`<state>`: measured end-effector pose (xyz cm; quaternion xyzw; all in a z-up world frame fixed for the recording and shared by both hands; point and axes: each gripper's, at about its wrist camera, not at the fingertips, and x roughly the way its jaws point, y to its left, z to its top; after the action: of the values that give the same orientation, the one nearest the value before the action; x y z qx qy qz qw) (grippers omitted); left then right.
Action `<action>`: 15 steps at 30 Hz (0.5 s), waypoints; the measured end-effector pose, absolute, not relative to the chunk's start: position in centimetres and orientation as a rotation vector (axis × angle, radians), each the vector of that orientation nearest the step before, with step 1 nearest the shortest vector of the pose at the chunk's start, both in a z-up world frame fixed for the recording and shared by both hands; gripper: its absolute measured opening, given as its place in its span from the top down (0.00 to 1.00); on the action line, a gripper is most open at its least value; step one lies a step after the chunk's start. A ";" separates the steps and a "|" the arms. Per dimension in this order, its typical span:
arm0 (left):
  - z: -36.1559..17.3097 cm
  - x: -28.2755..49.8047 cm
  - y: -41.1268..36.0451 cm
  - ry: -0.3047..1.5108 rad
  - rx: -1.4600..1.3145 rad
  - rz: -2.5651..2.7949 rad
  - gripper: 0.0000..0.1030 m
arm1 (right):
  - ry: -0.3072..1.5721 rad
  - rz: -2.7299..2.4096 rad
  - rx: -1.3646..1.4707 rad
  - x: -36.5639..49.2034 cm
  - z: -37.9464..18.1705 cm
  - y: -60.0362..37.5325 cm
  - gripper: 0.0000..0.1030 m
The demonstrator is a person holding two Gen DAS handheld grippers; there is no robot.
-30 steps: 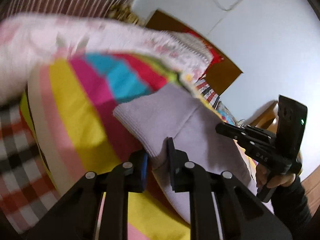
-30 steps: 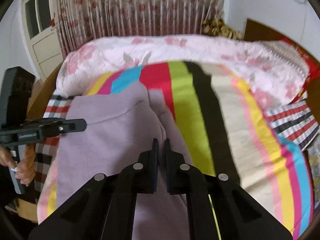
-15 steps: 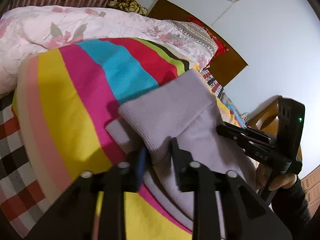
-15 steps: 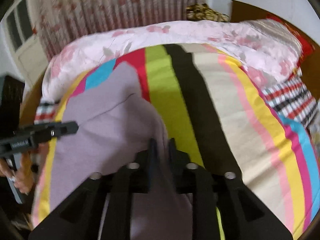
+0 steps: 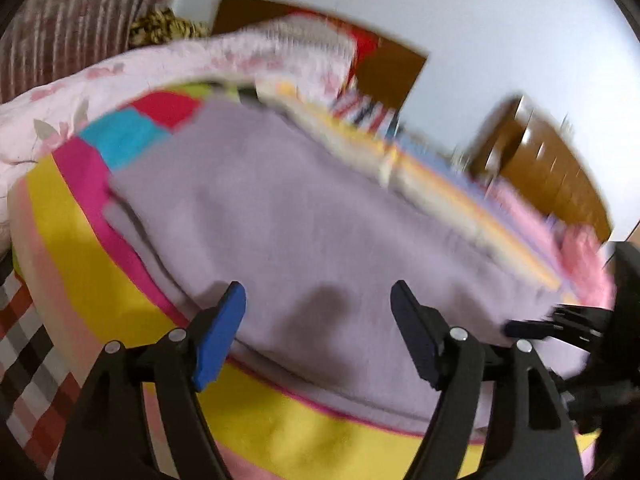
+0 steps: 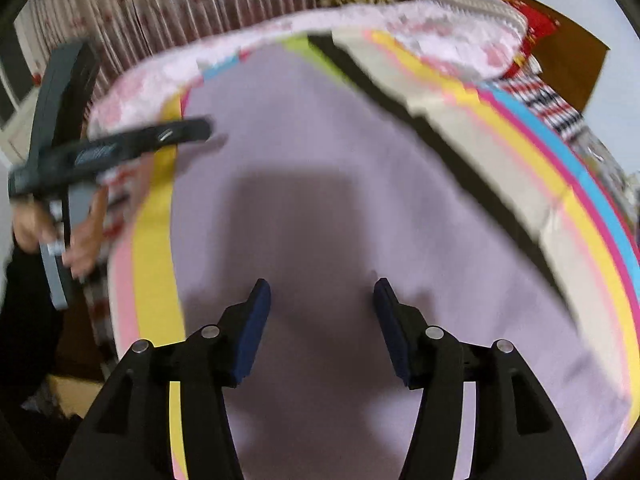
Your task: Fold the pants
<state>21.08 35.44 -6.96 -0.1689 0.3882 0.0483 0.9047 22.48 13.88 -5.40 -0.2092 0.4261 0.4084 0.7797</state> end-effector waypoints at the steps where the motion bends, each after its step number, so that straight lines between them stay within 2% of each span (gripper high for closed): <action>1: -7.6 21.3 35.0 0.826 -0.306 0.119 0.28 | 0.895 0.871 -0.476 21.5 -5.4 13.9 0.46; 3: -7.9 21.3 34.6 0.821 -0.262 0.136 0.27 | 0.864 0.850 -0.516 20.3 -4.6 13.8 0.47; 5: -7.3 21.3 34.9 0.837 -0.287 0.164 0.27 | 0.855 0.882 -0.435 19.9 -3.5 12.9 0.46; 7: -6.2 20.6 34.6 0.823 -0.302 0.186 0.27 | 0.863 0.888 -0.353 19.9 -3.5 12.1 0.36; 9: -5.9 20.4 33.9 0.851 -0.262 0.247 0.25 | 0.960 0.912 -0.362 19.4 -5.4 12.2 0.36; 10: -5.8 20.1 33.7 0.871 -0.253 0.279 0.25 | 0.961 0.930 -0.360 18.8 -5.7 11.9 0.33; 13: -4.6 19.1 32.1 0.865 -0.272 0.278 0.25 | 0.943 0.979 -0.249 17.7 -4.4 8.4 0.34; 15: -3.1 18.5 29.9 0.822 -0.247 0.250 0.15 | 0.885 0.918 -0.168 17.6 -2.6 4.6 0.30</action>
<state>18.48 29.93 -3.06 -0.1195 0.3975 0.1208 0.9017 17.60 4.57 -2.63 -0.0783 0.4125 0.4279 0.8004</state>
